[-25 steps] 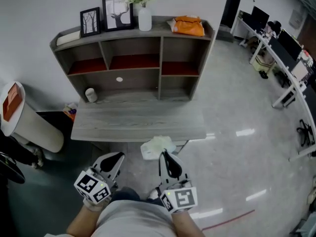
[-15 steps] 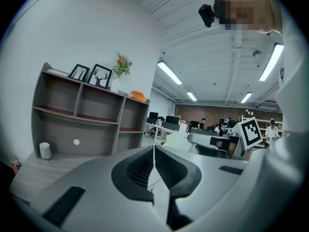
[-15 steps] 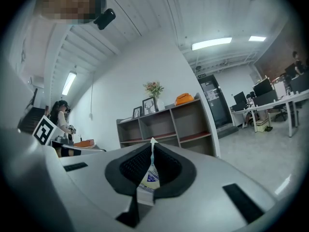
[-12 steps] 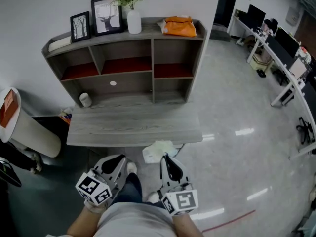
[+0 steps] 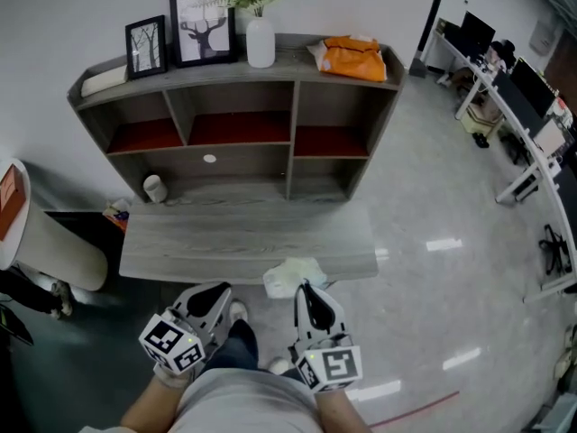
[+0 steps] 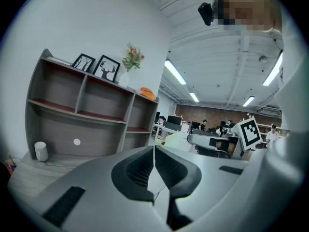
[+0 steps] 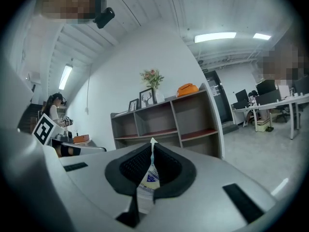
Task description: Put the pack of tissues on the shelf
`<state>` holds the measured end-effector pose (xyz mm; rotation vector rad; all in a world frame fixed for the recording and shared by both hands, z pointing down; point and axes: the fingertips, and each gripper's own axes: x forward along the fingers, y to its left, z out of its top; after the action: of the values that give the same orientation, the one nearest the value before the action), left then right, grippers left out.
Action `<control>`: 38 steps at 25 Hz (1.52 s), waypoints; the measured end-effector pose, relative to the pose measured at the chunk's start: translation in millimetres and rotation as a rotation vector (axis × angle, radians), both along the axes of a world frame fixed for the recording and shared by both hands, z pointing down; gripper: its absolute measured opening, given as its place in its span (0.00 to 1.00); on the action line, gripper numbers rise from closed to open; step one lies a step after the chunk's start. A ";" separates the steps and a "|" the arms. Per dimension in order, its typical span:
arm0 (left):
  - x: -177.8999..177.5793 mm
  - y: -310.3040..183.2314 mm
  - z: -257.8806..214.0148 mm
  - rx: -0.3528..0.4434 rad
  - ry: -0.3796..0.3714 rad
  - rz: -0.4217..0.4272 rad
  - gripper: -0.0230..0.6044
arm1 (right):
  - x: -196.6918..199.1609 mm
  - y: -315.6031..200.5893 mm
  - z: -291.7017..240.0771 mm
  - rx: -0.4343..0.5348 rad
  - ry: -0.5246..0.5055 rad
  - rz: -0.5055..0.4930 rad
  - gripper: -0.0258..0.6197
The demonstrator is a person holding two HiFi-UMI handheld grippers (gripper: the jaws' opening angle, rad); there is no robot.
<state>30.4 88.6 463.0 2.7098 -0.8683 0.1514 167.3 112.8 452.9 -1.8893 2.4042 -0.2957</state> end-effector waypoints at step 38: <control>-126.0 -240.1 -22.6 0.004 0.055 -0.089 0.07 | -45.3 -365.2 -95.2 0.180 0.075 0.079 0.09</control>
<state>-95.6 -151.5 440.5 2.6601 -0.9716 0.0561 122.0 -252.4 357.8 -1.9401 2.3054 -0.0037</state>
